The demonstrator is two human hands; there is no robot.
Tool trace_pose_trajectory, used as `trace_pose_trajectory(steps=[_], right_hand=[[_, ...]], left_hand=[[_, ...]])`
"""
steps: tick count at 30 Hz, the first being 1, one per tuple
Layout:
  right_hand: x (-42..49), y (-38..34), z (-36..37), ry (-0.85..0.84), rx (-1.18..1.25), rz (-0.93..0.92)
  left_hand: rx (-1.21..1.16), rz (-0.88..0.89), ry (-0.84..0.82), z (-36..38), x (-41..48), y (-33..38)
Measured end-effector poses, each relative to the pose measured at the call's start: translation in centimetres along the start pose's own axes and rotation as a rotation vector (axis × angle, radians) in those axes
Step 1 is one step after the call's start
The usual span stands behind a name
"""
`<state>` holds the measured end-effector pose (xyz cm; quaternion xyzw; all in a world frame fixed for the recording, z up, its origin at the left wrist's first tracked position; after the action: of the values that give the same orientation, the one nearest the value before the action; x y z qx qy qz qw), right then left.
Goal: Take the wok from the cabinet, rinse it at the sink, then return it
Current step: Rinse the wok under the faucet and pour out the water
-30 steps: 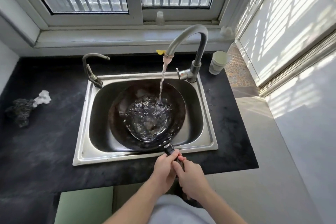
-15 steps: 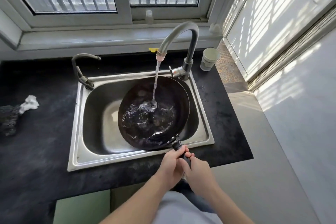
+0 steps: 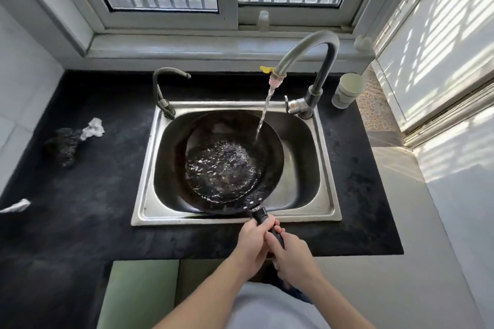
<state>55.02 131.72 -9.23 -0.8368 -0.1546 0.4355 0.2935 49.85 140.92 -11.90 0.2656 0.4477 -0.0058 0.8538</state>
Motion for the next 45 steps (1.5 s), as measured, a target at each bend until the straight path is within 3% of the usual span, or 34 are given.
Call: trace_pose_trajectory(steps=[7, 16, 21, 35, 45], right_hand=[[-0.8, -1.4, 1.1, -0.101, 0.165, 0.067], [-1.3, -1.4, 0.3, -0.056, 0.336, 0.157], [-1.2, -1.4, -0.9, 0.051, 0.206, 0.148], [-1.4, -0.3, -1.6, 0.137, -0.155, -0.019], [-0.3, 1.2, -0.9, 0.077, -0.071, -0.134]], left_hand=[[-0.010, 0.013, 0.110, -1.5, -0.4, -0.1], [0.111, -0.027, 0.102, -0.1, -0.6, 0.0], [0.026, -0.098, -0.005, 1.4, 0.0, 0.1], [-0.100, -0.136, -0.201, 1.3, 0.6, -0.6], [-0.020, 0.008, -0.113, 0.5, 0.5, 0.0]])
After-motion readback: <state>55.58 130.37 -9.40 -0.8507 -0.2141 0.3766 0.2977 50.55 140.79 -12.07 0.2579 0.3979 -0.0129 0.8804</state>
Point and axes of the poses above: each hand's wrist, its own x-axis towards the middle knuckle, its own z-axis out of the palm, y = z × x, the point moved 2 cm from there along x, towards the middle knuckle, and after that the axes turned 2 degrees about -z, right-handed, at the moved point
